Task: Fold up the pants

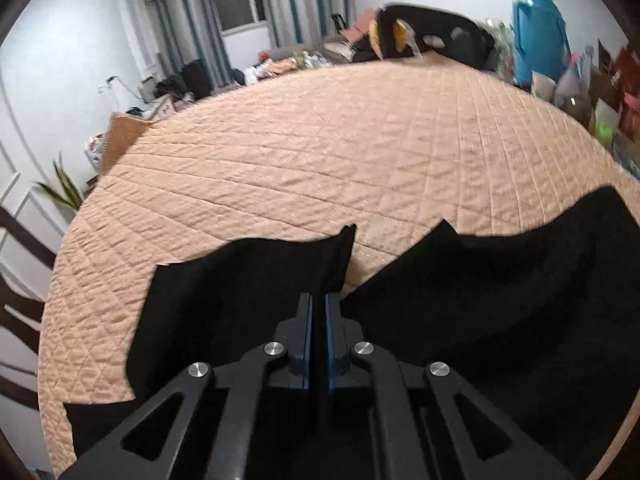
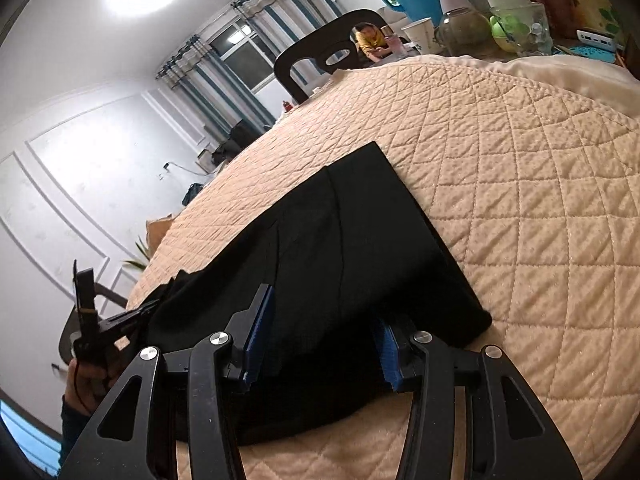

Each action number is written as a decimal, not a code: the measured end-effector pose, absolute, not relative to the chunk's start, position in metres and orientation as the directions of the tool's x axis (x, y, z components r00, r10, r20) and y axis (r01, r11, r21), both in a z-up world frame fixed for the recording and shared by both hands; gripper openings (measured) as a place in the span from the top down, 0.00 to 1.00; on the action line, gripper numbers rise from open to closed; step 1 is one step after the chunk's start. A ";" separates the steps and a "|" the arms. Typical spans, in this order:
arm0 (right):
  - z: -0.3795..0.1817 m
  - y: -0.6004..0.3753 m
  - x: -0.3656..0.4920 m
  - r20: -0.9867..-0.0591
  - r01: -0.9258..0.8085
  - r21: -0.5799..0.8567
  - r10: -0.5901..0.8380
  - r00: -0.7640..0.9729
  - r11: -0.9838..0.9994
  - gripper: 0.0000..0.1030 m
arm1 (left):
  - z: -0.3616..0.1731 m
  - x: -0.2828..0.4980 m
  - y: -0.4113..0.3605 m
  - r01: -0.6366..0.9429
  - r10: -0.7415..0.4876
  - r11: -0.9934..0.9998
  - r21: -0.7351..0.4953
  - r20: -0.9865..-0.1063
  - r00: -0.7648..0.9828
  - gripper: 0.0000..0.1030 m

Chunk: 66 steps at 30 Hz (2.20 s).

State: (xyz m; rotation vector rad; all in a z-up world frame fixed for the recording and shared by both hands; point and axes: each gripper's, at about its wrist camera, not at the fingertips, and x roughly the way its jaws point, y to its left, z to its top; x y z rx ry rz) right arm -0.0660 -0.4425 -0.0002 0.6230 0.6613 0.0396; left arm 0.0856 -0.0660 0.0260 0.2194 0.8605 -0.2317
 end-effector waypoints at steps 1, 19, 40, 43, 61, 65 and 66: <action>-0.002 -0.446 -0.066 -0.574 0.172 0.536 0.208 0.792 0.826 0.69 | 0.034 0.079 -0.055 0.265 -0.130 0.962 0.062 -0.749 0.649 0.94; -0.009 -0.457 -0.076 -0.551 0.166 0.585 0.239 0.800 0.794 0.84 | 0.001 -0.075 0.158 -0.179 -0.169 0.849 -0.497 -0.577 0.799 0.76; 0.024 -0.464 -0.095 -0.524 0.150 0.581 0.226 0.821 0.800 0.90 | 0.025 -0.099 0.148 -0.168 -0.134 0.877 -0.450 -0.565 0.814 0.96; -0.004 -0.471 -0.090 -0.589 0.208 0.588 0.237 0.772 0.782 0.90 | 0.003 -0.087 0.149 -0.221 -0.118 0.881 -0.420 -0.645 0.755 0.96; 0.040 -0.448 -0.103 -0.537 0.177 0.322 0.025 0.843 0.930 0.76 | 0.029 -0.084 0.131 -0.208 -0.051 0.918 -0.338 -0.619 0.784 0.71; 0.031 -0.420 -0.056 -0.618 0.073 0.232 0.089 0.781 0.970 0.76 | 0.027 -0.048 0.095 -0.075 -0.151 0.951 -0.300 -0.663 0.733 0.71; 0.030 -0.420 -0.051 -0.629 0.066 0.218 0.089 0.773 0.974 0.76 | 0.029 -0.039 0.086 -0.042 -0.165 0.958 -0.283 -0.666 0.727 0.71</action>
